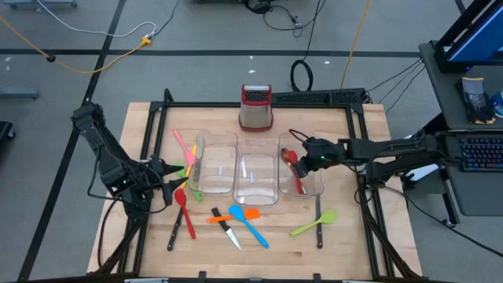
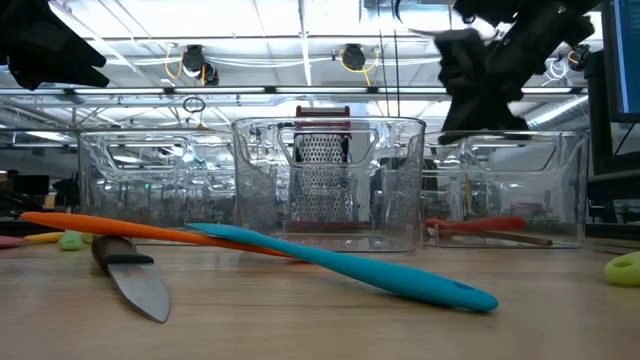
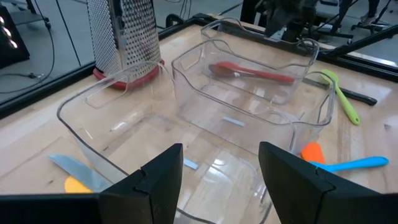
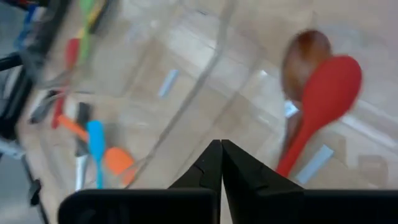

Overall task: Pick & Place Kitchen Items
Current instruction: Put the light green serving spoon into the right transparent bin

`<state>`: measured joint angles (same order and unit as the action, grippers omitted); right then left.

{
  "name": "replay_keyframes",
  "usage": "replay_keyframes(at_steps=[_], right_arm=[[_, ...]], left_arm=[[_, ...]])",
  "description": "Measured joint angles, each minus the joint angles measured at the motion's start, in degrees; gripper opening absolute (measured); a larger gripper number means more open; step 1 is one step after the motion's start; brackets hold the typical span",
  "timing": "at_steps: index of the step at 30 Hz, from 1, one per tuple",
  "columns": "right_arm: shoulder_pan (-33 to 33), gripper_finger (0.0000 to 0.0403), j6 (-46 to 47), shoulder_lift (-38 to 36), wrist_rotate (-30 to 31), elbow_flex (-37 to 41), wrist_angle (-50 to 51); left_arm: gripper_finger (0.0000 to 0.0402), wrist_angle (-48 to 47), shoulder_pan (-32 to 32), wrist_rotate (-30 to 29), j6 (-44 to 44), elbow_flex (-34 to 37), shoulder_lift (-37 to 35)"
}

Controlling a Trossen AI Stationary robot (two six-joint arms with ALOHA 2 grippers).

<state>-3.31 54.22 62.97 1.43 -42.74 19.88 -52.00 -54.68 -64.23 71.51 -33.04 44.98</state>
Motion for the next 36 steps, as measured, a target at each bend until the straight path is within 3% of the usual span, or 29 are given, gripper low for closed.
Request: replay_keyframes(at_steps=[5, 10, 21, 29, 36], right_arm=[[5.44, 0.0001, -5.31, -5.00, 0.21, 0.00, -0.69], [16.04, 0.0001, -12.83, -6.29, 0.15, 0.00, -2.23], [39.14, 0.0001, -23.74, 1.01, 4.67, 0.04, -8.92], [44.36, 0.0001, -18.05, 9.21, 4.48, 0.04, -12.17], [44.21, 0.0001, -28.07, 13.51, 3.21, 0.04, -10.55]], left_arm=[[0.0216, -0.01, 0.00, 0.14, 0.51, 0.00, 0.02], [0.0216, 0.01, 0.00, 0.14, 0.67, 0.00, 0.01], [0.0216, 0.04, 0.02, 0.10, 1.94, 0.00, 0.02], [0.0216, 0.05, 0.00, 0.08, 2.31, 0.00, 0.01], [0.0216, 0.04, 0.00, -0.10, 3.38, 0.00, 0.02]])
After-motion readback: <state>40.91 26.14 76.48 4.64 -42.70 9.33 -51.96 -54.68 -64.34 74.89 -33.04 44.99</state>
